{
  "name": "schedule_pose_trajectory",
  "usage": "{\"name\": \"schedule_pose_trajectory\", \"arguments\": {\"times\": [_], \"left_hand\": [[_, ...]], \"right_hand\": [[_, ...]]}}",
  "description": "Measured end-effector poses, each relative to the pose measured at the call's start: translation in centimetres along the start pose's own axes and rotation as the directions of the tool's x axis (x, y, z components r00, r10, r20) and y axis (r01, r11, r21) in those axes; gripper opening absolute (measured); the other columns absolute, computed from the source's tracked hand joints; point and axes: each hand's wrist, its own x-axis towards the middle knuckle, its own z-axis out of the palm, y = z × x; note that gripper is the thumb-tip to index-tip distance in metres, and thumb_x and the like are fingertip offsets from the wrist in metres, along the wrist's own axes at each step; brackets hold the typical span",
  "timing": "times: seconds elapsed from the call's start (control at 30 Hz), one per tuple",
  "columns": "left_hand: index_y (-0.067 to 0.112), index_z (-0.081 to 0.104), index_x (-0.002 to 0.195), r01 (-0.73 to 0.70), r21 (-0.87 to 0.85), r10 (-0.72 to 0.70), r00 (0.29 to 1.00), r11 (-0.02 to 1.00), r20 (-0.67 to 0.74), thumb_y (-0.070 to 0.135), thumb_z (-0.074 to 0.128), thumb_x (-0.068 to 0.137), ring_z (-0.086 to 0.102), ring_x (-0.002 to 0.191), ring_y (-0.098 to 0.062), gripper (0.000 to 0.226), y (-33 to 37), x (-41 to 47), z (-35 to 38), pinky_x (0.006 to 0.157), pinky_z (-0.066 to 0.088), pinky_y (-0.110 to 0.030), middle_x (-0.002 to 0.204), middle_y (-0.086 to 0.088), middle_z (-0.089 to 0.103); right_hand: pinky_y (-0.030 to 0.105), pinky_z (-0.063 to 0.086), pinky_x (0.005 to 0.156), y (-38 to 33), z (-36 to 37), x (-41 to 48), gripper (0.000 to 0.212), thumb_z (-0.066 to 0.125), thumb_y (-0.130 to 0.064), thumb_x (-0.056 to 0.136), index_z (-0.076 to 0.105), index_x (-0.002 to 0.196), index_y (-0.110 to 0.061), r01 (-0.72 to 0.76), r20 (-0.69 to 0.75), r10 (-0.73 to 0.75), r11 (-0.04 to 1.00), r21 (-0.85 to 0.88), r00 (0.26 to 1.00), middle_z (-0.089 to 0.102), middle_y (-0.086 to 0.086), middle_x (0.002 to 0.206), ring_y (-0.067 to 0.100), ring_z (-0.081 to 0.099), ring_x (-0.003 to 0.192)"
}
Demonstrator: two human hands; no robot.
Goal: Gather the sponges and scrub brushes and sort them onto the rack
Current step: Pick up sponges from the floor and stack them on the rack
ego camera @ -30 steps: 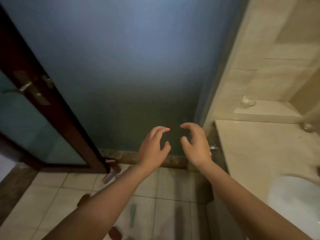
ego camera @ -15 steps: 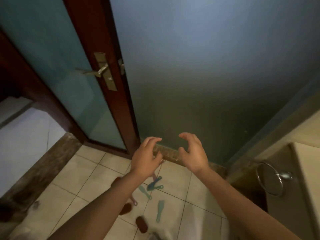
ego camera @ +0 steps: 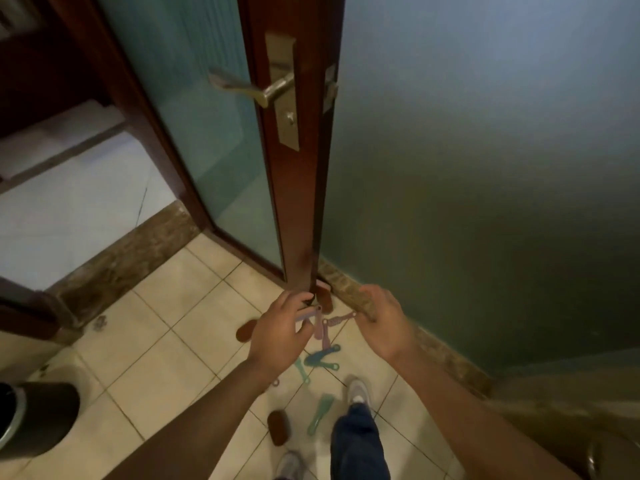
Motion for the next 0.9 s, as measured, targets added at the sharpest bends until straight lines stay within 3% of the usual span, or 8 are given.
{"name": "schedule_pose_trajectory", "arguments": {"times": [0.1, 0.23, 0.4, 0.6, 0.73, 0.9], "left_hand": [[0.037, 0.051, 0.124, 0.079, 0.009, -0.079, 0.997, 0.997, 0.003, 0.026, 0.058, 0.085, 0.050, 0.102, 0.007, 0.041, -3.2, 2.5, 4.3, 0.075, 0.042, -0.011, 0.121, 0.021, 0.050], [0.037, 0.052, 0.121, 0.132, 0.026, -0.132, 0.991, 0.991, 0.012, 0.024, 0.062, 0.084, 0.047, 0.095, 0.009, 0.040, -9.4, 6.5, 12.1, 0.067, 0.032, -0.001, 0.117, 0.024, 0.050], [0.030, 0.055, 0.123, 0.143, -0.004, -0.143, 0.990, 0.990, -0.007, 0.021, 0.063, 0.082, 0.053, 0.104, -0.003, 0.043, -19.5, 10.5, 23.8, 0.072, 0.042, -0.018, 0.122, 0.014, 0.053], [0.028, 0.055, 0.125, 0.178, 0.008, -0.178, 0.983, 0.984, -0.043, 0.022, 0.062, 0.079, 0.052, 0.108, -0.008, 0.046, -30.4, 14.4, 36.2, 0.077, 0.038, -0.019, 0.122, 0.010, 0.053], [0.028, 0.051, 0.130, 0.206, 0.037, -0.206, 0.979, 0.978, -0.004, 0.025, 0.062, 0.080, 0.051, 0.114, -0.014, 0.051, -35.3, 16.4, 41.6, 0.086, 0.046, -0.028, 0.129, 0.006, 0.050], [0.027, 0.039, 0.141, 0.375, 0.096, -0.386, 0.913, 0.922, 0.136, 0.030, 0.062, 0.080, 0.047, 0.122, -0.024, 0.065, -38.9, 17.9, 45.2, 0.095, 0.045, -0.040, 0.137, -0.001, 0.042]], "right_hand": [[0.027, 0.045, 0.090, 3.8, 3.7, 4.8, 0.045, 0.060, -0.017, 0.087, 0.051, 0.130, -0.026, 0.006, 0.066, -0.006, 1.000, -0.004, 0.998, 0.055, -0.005, 0.128, 0.016, 0.056, 0.114], [0.033, 0.050, 0.091, 10.0, 11.1, 11.9, 0.043, 0.060, -0.017, 0.085, 0.052, 0.127, -0.024, 0.024, 0.142, -0.026, 1.000, 0.016, 0.990, 0.058, -0.005, 0.124, 0.014, 0.059, 0.109], [0.027, 0.045, 0.081, 19.0, 22.6, 19.2, 0.041, 0.059, -0.020, 0.085, 0.049, 0.123, -0.030, 0.099, 0.231, -0.087, 0.994, -0.040, 0.969, 0.054, -0.005, 0.124, 0.015, 0.056, 0.108], [0.031, 0.047, 0.087, 27.7, 35.0, 27.4, 0.048, 0.059, -0.023, 0.085, 0.048, 0.132, -0.024, 0.357, 0.344, -0.283, 0.918, -0.173, 0.895, 0.052, 0.002, 0.127, 0.021, 0.052, 0.114], [0.036, 0.046, 0.094, 31.8, 41.1, 31.3, 0.050, 0.057, -0.024, 0.085, 0.046, 0.134, -0.023, 0.451, 0.417, -0.337, 0.867, -0.211, 0.844, 0.050, 0.004, 0.130, 0.024, 0.047, 0.119], [0.038, 0.045, 0.097, 35.7, 46.4, 33.4, 0.049, 0.055, -0.027, 0.086, 0.046, 0.134, -0.027, 0.428, 0.452, -0.294, 0.874, -0.228, 0.842, 0.049, 0.002, 0.130, 0.024, 0.045, 0.122]]}}
